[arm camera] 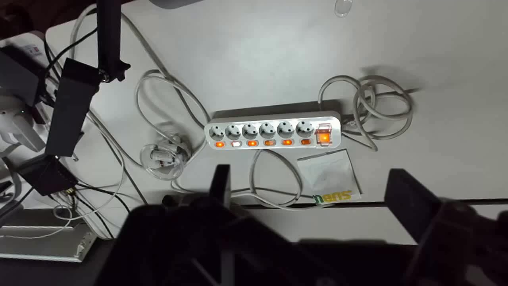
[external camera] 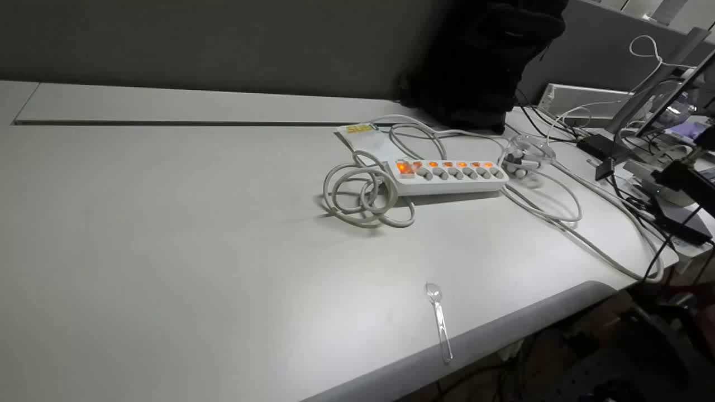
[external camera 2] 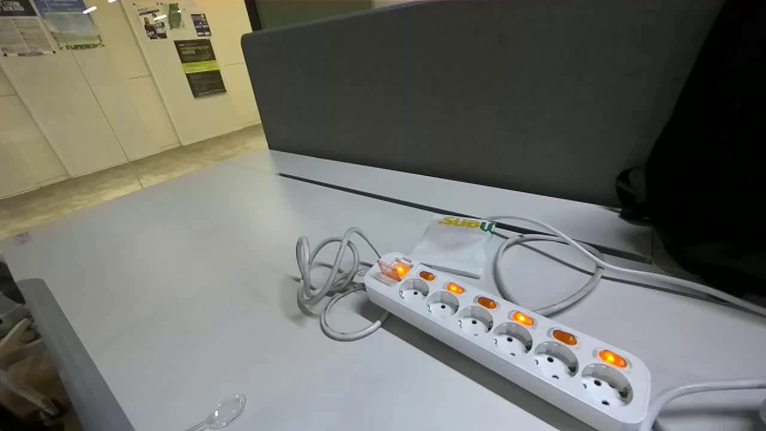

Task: Turn off the third from last switch on the extension cord

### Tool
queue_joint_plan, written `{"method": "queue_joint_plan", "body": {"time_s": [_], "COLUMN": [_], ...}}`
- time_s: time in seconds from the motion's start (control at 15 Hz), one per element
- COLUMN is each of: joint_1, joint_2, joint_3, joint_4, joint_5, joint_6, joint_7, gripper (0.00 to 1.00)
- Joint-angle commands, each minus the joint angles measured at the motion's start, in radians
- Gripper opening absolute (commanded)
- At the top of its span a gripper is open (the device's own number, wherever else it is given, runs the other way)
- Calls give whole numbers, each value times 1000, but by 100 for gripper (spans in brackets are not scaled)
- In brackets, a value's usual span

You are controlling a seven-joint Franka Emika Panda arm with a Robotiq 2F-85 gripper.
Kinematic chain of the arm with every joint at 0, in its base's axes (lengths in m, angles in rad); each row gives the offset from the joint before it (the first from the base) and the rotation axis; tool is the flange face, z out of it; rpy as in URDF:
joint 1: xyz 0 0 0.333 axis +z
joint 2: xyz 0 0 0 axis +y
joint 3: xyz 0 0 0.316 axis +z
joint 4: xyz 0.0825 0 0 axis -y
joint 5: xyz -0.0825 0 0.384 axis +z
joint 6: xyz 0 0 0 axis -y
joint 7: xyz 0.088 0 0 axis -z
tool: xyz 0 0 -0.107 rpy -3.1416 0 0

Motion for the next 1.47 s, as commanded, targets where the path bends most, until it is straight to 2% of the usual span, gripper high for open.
{"method": "queue_joint_plan", "body": {"time_s": [0.0,0.8,1.07,1.4], "joint_1": [18,18,-21,-58], "joint_2": [3,3,47,232], "joint_3": [-12,-12,-15,-48], "joint_4": [4,4,-14,-1], "joint_5": [-12,-12,-20,-8], "joint_6": [-5,-5,132,248], "joint_7": [11,11,70,48], "gripper": [100,100,100,100]}}
